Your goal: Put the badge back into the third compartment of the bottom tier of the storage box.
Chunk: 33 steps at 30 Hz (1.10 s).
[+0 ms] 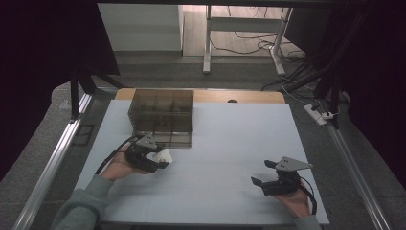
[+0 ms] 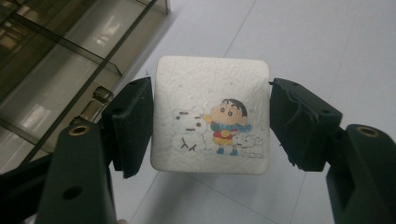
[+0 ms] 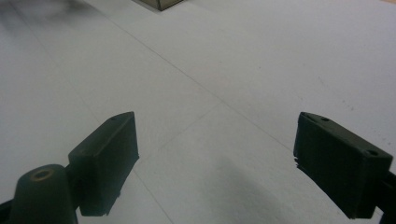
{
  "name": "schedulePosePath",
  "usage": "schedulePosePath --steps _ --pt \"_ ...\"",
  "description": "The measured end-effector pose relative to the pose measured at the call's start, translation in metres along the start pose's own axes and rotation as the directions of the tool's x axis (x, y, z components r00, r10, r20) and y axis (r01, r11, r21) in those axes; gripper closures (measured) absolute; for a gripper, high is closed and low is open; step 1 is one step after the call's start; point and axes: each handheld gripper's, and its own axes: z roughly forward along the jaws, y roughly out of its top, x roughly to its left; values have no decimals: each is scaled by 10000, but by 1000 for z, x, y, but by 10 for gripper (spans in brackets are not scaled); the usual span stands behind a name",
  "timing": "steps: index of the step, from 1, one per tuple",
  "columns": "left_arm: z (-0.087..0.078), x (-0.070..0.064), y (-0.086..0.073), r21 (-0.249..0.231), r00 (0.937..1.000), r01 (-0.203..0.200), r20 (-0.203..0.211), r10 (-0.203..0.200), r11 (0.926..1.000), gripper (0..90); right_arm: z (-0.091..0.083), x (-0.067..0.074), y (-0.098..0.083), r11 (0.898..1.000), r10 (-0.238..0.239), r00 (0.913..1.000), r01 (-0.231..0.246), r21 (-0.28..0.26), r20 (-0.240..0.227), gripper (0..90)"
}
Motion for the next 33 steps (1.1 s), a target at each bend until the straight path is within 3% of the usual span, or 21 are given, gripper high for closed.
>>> schedulePosePath --steps 13,22,33 --pt "-8 4 1 -520 9970 531 -542 -559 9972 327 0 0 0 10000 23 10000 -24 -34 -31 139" --pt "-13 6 5 -882 9948 661 -712 -725 9939 327 0 0 0 10000 15 10000 -15 -21 -3 141" --pt "-9 12 8 -967 9945 666 -744 -740 9931 327 1 0 0 10000 15 10000 -15 -40 -51 142"
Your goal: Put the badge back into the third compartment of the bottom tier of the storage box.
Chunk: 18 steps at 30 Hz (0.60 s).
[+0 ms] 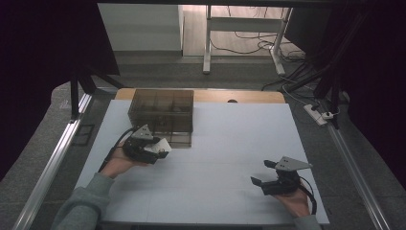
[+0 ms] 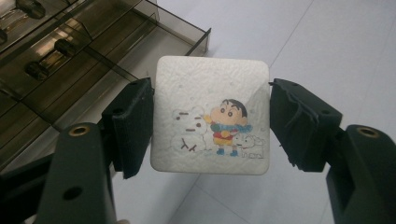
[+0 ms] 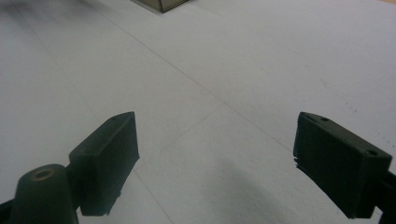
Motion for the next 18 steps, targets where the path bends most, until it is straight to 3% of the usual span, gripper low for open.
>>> schedulePosePath --steps 2,8,18 --pt "2 1 2 46 10000 31 -4 -31 10000 327 0 0 0 10000 9 10000 -9 -30 -45 141" --pt "6 1 10 169 9992 -393 -47 394 9991 327 0 0 0 10000 7 10000 -7 -47 -55 142" --pt "8 6 19 131 9985 -541 -48 541 9985 327 0 -1 0 10000 11 10000 -11 -23 -72 142"
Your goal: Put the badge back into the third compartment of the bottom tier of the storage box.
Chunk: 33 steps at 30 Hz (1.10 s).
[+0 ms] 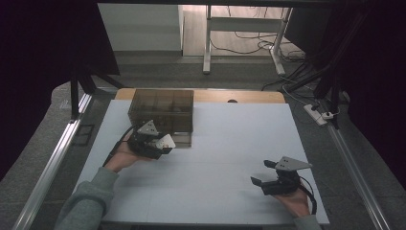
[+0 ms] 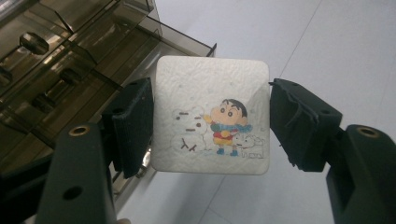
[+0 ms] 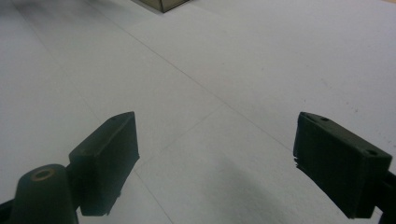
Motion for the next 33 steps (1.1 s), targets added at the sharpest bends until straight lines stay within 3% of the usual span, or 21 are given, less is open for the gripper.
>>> schedulePosePath --steps 8,13,33 --pt "7 0 18 59 9985 -513 203 512 9987 327 0 0 0 10000 -23 10000 23 3 20 142" --pt "12 4 25 178 9976 -631 300 626 9978 327 0 0 0 10000 -19 10000 19 7 21 142" --pt "46 30 34 793 9956 -624 746 565 9949 327 2 -1 0 10000 4 10000 -3 69 -48 143"
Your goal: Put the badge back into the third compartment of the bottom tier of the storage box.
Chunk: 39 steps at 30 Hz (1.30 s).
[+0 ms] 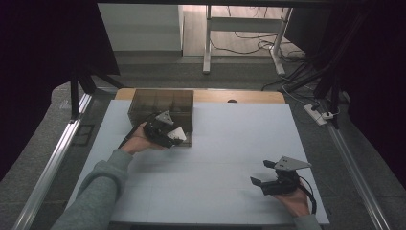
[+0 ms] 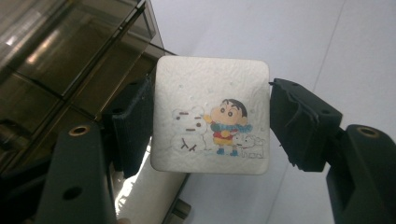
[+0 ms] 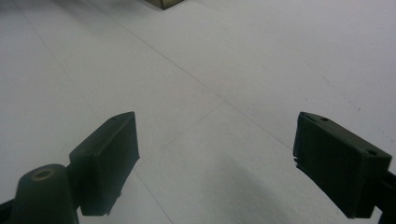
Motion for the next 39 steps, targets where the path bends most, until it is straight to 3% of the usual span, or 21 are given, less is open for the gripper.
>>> schedulePosePath --steps 16,30,39 --pt "19 8 5 520 9998 -6 222 -6 9986 326 -1 -1 0 9999 74 10000 -75 -70 -51 144" --pt "23 10 5 515 9997 -12 255 -1 9987 320 0 -1 0 9999 80 9999 -80 -63 -87 144" --pt "17 8 6 280 9998 7 178 -12 9996 253 0 -1 0 10000 72 9999 -72 -52 -89 144"
